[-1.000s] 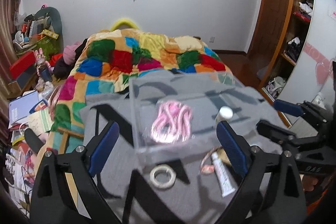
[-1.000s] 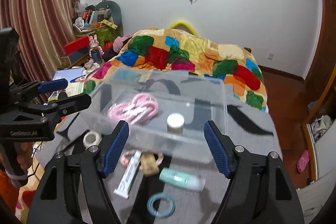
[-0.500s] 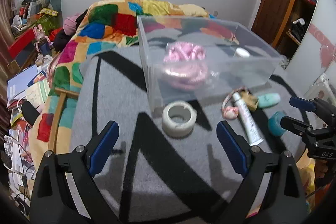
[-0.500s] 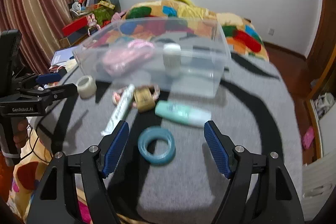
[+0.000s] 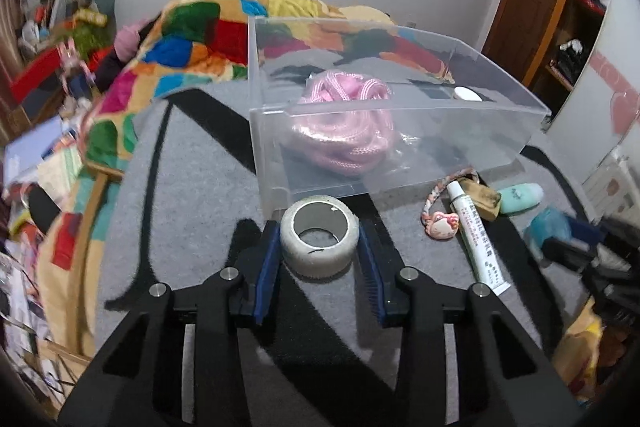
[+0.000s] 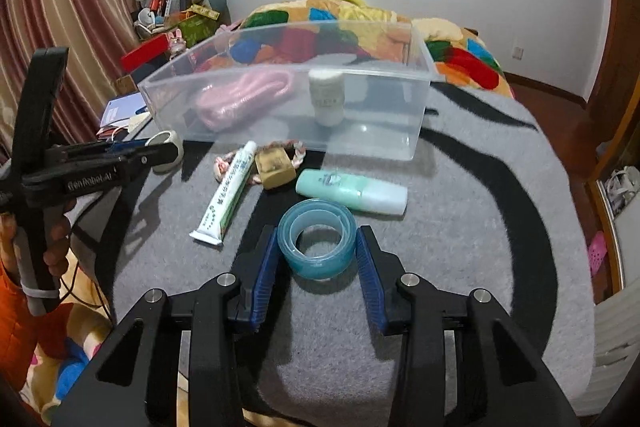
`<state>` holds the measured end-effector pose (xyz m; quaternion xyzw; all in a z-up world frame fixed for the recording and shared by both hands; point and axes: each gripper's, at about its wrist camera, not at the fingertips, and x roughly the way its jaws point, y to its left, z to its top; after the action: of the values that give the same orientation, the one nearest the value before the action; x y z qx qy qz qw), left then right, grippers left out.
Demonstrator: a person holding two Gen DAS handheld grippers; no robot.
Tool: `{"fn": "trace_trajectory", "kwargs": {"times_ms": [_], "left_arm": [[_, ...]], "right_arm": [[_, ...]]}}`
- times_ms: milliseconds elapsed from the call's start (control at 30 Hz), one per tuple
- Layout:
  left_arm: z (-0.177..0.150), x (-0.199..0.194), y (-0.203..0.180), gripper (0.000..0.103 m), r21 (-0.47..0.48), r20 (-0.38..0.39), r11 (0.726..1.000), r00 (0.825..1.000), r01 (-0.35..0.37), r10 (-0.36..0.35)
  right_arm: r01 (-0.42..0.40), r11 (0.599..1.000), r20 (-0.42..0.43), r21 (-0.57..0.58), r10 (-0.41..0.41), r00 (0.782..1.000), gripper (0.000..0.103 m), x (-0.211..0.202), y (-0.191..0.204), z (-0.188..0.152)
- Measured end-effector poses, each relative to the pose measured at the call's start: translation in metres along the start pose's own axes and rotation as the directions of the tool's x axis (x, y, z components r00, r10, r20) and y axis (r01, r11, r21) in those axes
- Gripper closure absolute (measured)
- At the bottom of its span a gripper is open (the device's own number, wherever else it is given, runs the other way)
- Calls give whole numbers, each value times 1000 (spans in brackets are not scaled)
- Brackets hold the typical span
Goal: Organize objects
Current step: 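Lower both tape rolls into the clear box and open both grippers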
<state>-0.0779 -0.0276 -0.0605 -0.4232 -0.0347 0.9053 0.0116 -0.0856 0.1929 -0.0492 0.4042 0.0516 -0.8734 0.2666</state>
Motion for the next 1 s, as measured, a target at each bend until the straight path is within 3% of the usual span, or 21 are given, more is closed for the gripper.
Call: {"fn": "trace_trajectory", "kwargs": {"times_ms": [300, 600, 767, 1000], "left_arm": [[12, -37, 4, 65, 6, 85, 1000, 996, 17, -17], [52, -63, 10, 65, 12, 181, 1000, 983, 20, -22], [72, -41, 12, 65, 1, 161, 999, 986, 32, -32], [85, 7, 4, 65, -13, 71, 997, 994, 78, -77]], "right_arm": [[8, 1000, 104, -5, -7, 995, 67, -25, 1, 31], [59, 998, 212, -2, -57, 976, 67, -35, -2, 83], [88, 996, 184, 22, -90, 979, 67, -9, -11, 105], [99, 992, 106, 77, -107, 989, 67, 29, -28, 111]]}}
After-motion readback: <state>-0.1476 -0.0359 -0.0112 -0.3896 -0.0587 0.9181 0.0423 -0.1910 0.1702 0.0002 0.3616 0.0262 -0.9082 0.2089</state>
